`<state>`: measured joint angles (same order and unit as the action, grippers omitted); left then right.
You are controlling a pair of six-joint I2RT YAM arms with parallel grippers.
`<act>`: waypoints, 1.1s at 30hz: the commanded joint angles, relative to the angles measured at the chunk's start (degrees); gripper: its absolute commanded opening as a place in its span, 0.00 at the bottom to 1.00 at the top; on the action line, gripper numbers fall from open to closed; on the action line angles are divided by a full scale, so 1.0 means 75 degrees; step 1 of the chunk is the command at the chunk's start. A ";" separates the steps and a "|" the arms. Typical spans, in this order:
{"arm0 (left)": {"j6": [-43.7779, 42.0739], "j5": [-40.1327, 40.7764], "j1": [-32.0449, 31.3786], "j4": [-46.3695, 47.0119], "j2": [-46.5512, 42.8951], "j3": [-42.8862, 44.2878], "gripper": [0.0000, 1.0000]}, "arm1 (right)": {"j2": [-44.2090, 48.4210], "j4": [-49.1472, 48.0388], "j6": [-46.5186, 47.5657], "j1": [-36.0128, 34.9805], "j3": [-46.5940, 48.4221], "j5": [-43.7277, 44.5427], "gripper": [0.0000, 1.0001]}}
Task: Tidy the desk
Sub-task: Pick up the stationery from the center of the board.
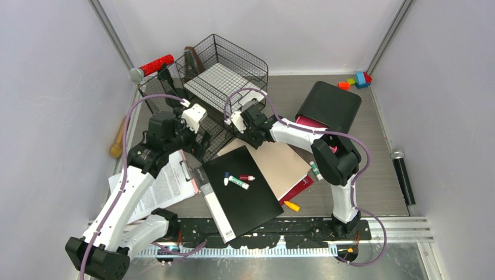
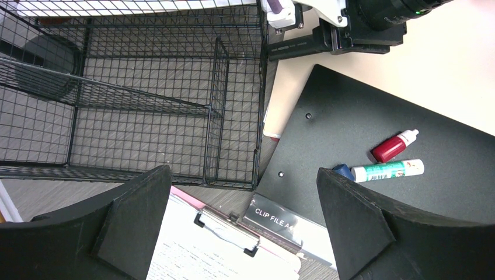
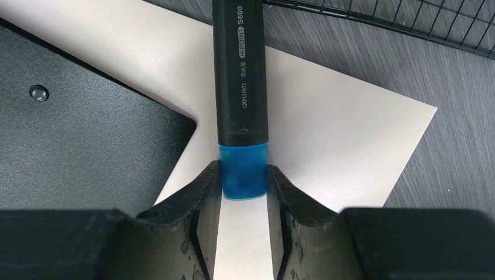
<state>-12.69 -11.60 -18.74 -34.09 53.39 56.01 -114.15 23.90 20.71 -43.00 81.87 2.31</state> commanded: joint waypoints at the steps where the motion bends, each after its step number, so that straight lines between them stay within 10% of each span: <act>1: -0.0101 -0.0082 0.0015 0.0268 -0.0143 -0.0002 0.99 | 0.0295 -0.0028 0.0000 -0.0042 0.0242 0.0040 0.27; 33: -0.0095 -0.0246 0.0003 0.0330 -0.0007 0.0016 0.99 | 0.5565 0.2689 0.1660 0.1442 -0.0880 0.1422 0.08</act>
<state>-12.69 -12.12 -18.74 -34.06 53.39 55.99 -75.83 41.34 30.15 -35.05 74.98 11.88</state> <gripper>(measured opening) 0.989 0.366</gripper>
